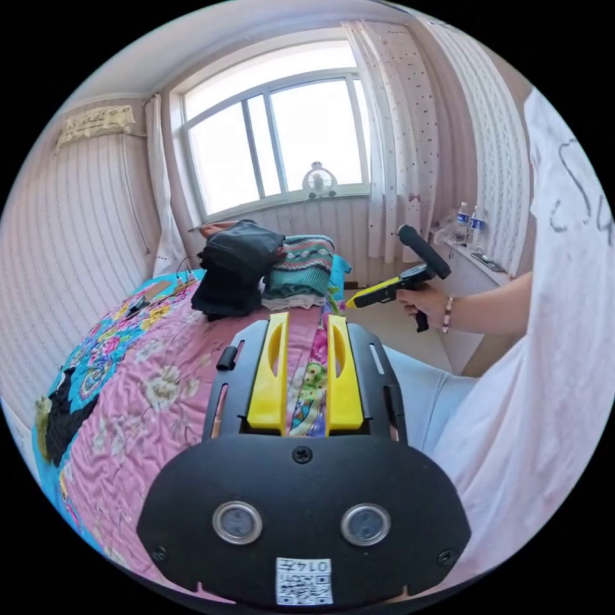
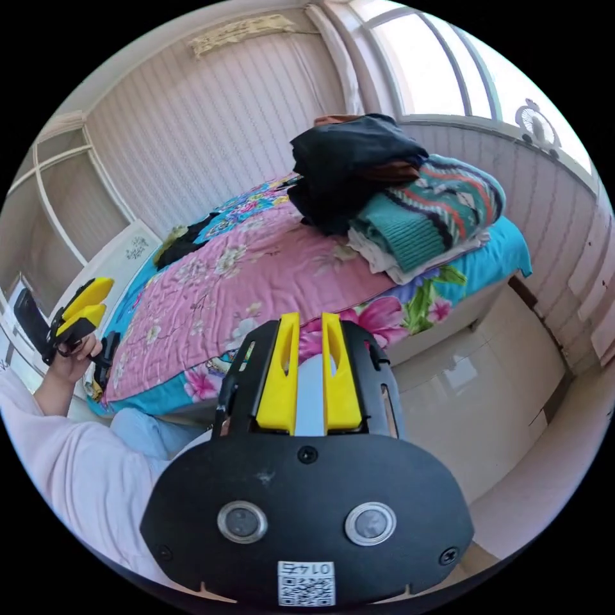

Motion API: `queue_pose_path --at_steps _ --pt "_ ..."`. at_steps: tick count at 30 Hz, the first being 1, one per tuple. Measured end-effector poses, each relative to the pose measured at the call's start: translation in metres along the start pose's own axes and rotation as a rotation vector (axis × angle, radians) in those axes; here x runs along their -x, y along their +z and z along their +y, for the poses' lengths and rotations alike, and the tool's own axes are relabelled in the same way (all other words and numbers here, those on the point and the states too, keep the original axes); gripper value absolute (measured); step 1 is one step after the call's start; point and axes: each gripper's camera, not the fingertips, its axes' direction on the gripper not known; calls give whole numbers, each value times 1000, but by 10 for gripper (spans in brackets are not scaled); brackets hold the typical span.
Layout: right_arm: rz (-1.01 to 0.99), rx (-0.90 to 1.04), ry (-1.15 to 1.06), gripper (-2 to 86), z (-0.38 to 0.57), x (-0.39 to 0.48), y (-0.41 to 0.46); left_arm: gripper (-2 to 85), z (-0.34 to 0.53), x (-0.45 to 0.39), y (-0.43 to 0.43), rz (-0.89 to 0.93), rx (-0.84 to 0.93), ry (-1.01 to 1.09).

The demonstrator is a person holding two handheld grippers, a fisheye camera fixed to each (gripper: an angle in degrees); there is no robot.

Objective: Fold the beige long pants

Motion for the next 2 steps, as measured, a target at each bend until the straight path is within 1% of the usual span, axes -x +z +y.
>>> queue_pose_path --at_steps 2 --pt "28 -28 -5 66 -13 -26 -18 104 -19 6 51 29 17 -19"
